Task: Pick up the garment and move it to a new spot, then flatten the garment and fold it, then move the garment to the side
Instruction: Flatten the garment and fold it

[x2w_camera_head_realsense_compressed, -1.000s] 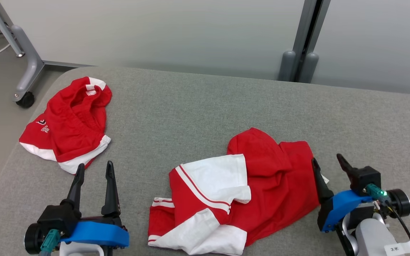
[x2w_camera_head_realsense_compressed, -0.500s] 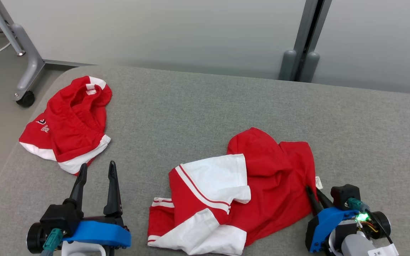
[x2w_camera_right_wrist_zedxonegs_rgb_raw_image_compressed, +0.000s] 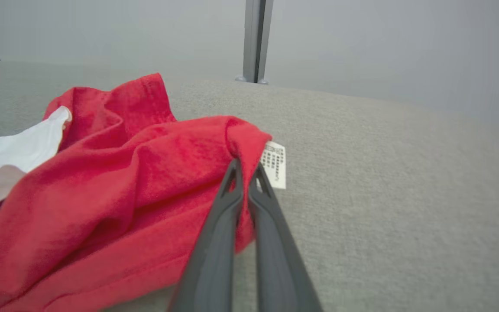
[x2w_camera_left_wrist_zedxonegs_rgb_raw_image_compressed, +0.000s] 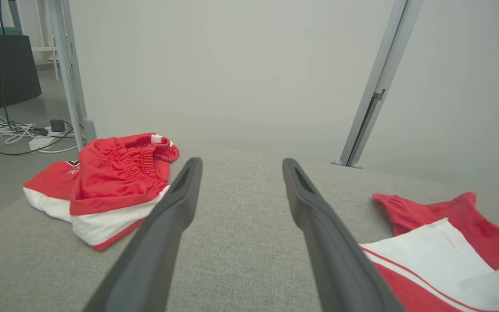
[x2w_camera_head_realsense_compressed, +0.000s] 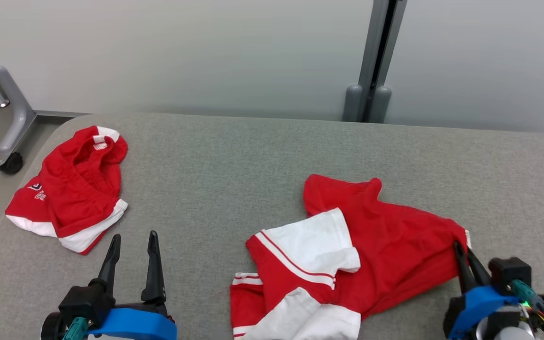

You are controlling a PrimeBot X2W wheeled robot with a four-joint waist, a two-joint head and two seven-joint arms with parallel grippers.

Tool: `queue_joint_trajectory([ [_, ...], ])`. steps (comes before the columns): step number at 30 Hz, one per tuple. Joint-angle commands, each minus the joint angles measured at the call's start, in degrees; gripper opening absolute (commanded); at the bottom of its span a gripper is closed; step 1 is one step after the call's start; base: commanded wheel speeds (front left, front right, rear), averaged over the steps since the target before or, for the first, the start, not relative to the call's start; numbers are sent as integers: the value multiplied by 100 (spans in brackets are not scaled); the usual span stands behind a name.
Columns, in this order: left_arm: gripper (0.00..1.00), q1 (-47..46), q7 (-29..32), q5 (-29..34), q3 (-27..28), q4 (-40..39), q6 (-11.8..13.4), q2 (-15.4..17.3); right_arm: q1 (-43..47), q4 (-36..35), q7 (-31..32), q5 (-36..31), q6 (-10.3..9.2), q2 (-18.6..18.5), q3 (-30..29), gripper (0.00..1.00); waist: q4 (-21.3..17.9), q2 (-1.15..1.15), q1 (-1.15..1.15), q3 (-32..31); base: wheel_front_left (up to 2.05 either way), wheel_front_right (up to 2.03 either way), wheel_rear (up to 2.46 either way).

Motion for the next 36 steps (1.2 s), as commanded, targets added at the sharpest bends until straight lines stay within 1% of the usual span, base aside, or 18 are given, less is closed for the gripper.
queue_joint_trajectory([
  [1,100,33,-15,-23,-12,-18,9,-3,250,-206,47,-35,1,-27,-125,0,-72,0,0,-32,0,0,0],
  [4,100,35,-15,-38,-42,-29,27,-3,692,-752,260,-51,1,-9,-426,0,-129,0,0,-23,0,0,0],
  [7,100,17,-15,-38,-25,-55,42,-3,1092,-1226,482,22,1,13,-586,0,-198,0,0,-22,0,0,0],
  [8,100,12,-16,-36,-28,-62,44,-3,1191,-1359,535,40,1,15,-608,49,-212,0,0,-18,0,0,0],
  [9,100,6,-15,-27,-28,-64,41,-3,1253,-1471,572,60,1,16,-632,100,-227,0,0,-24,0,0,0],
  [12,100,-15,-15,6,-29,-58,27,-3,1352,-1771,581,203,1,23,-606,100,-249,0,0,-36,0,0,0],
  [17,100,-30,-16,62,25,-74,12,-3,1276,-2284,353,351,1,23,-377,100,-260,0,0,-75,0,0,0],
  [18,100,-30,-16,62,25,-74,12,-3,1276,-2284,353,351,1,23,-377,100,-260,0,0,-75,0,0,0],
  [26,100,-11,-15,122,124,-83,-31,-4,1050,-2888,19,670,1,24,303,100,-257,0,0,-109,0,0,0],
  [31,100,-2,-15,168,165,-90,-51,-3,1042,-2967,-32,872,1,24,652,100,-255,0,0,-111,0,0,0],
  [36,100,-39,-15,187,177,-116,-40,-3,1013,-2890,-38,935,1,24,748,100,-274,0,0,-67,0,0,0],
])
